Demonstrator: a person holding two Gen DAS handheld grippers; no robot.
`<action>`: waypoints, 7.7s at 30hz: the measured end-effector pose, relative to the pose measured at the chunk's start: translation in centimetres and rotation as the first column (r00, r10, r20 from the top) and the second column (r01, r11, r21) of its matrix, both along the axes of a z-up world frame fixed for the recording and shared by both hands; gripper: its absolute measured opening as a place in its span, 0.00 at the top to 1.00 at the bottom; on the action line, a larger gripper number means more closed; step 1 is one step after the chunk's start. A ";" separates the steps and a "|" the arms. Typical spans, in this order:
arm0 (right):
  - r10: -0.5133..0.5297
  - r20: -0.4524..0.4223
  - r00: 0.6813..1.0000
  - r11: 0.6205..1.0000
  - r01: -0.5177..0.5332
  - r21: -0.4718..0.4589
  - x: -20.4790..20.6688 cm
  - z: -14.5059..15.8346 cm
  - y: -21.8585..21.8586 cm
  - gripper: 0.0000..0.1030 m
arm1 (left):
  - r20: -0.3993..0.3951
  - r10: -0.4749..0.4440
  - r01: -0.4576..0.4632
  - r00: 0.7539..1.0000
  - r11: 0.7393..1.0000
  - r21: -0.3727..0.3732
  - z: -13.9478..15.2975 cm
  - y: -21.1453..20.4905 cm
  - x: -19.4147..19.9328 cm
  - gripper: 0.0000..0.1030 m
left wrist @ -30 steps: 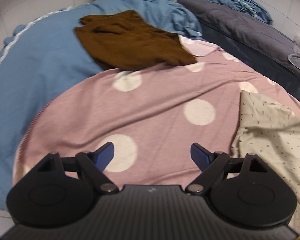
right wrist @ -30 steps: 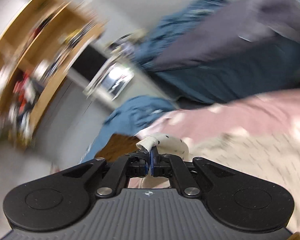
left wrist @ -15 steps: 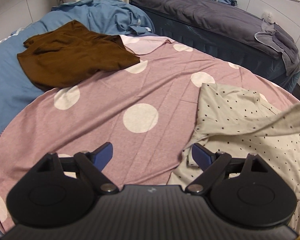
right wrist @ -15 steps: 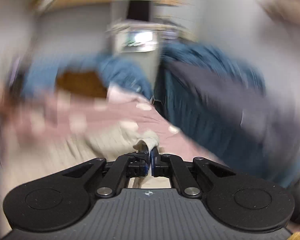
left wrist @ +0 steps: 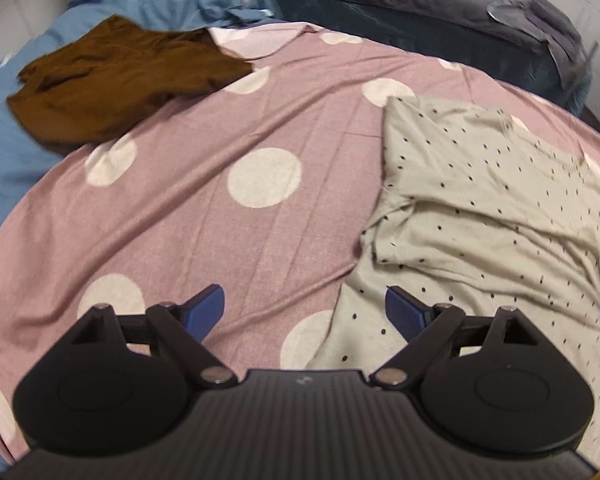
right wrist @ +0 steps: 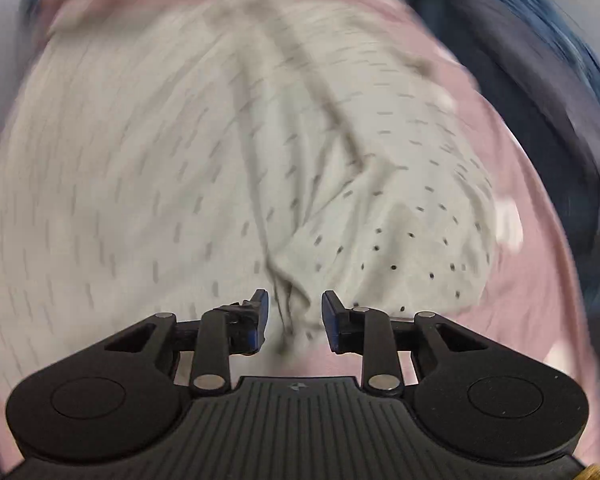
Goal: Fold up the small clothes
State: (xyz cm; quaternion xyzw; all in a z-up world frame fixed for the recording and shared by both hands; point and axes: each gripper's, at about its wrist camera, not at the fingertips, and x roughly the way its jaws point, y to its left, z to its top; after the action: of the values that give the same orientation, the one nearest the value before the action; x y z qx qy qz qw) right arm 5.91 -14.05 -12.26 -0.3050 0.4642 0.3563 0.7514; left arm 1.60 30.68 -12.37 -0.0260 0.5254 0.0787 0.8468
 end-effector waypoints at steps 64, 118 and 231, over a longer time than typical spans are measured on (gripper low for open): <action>-0.697 -0.035 0.716 0.703 0.693 0.160 6.4 -1.6 -6.2 0.72 | -0.063 -0.392 0.391 0.918 0.867 0.310 -4.5 -6.3 8.9 0.24; -0.698 -0.075 0.712 0.628 0.659 0.414 8.0 0.0 -0.1 0.42 | 0.043 -0.392 0.378 0.919 0.905 0.194 -4.6 -8.0 9.2 0.25; -0.783 0.132 0.608 0.613 0.716 0.333 19.6 -1.3 -6.2 0.58 | 0.253 -0.234 0.139 0.939 0.929 0.344 -5.1 -11.9 28.6 0.40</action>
State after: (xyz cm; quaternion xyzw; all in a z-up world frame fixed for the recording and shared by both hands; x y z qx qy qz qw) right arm 25.47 -20.26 -13.57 -0.0294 0.3965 0.0162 0.9174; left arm 30.22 18.81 -17.45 0.1511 0.3758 0.0768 0.9110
